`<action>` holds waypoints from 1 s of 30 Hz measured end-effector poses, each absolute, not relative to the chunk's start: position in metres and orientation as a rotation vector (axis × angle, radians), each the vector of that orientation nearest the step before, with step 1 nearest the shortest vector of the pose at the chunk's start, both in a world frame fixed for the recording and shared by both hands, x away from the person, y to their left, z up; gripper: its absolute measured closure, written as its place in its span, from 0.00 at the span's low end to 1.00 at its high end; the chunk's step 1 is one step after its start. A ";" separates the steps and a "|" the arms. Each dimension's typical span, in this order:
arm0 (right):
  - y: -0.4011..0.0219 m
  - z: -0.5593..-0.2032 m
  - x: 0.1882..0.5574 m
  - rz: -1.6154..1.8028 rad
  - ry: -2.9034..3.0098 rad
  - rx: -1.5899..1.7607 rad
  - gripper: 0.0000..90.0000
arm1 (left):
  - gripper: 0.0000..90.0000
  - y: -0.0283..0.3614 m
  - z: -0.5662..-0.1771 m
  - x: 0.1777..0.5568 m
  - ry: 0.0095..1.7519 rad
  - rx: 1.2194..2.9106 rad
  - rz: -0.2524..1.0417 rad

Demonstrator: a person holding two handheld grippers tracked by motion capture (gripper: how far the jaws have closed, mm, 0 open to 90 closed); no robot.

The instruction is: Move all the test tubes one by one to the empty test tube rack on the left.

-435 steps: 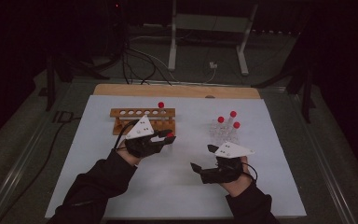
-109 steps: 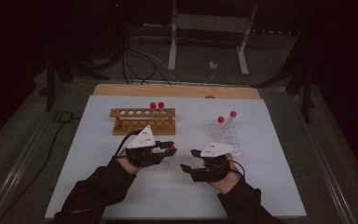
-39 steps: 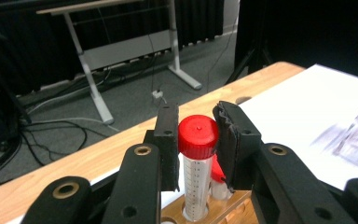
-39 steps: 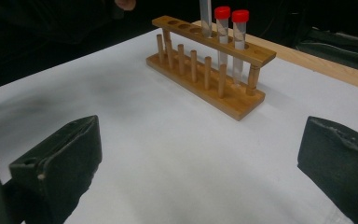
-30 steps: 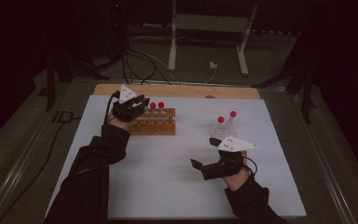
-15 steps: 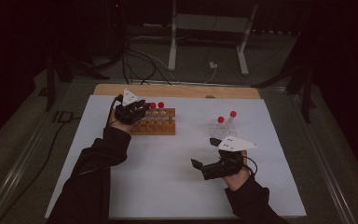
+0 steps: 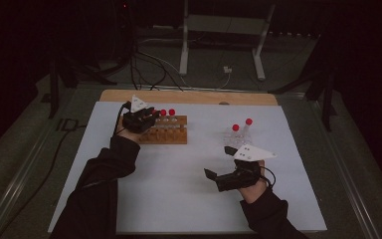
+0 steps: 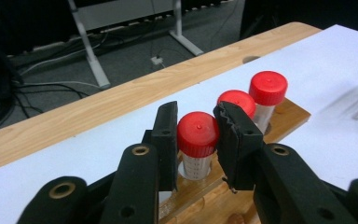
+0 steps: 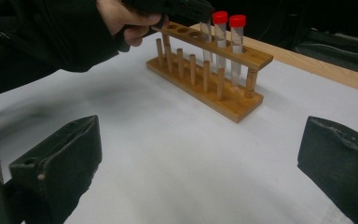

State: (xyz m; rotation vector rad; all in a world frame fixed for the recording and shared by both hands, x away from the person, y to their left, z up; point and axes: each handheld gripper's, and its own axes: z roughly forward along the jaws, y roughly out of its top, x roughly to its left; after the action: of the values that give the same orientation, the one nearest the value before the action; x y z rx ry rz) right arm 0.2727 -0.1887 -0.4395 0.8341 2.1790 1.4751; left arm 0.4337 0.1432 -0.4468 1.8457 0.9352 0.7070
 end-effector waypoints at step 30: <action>-0.231 -0.429 0.292 1.385 2.046 0.938 0.00 | 0.03 0.142 -0.432 0.346 0.630 1.858 0.405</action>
State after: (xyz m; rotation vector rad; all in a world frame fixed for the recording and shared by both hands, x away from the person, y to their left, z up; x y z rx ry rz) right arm 0.2925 -0.2314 -0.4286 0.9378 2.0461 1.3854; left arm 0.3465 0.1424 -0.4323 1.8576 0.6304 0.4053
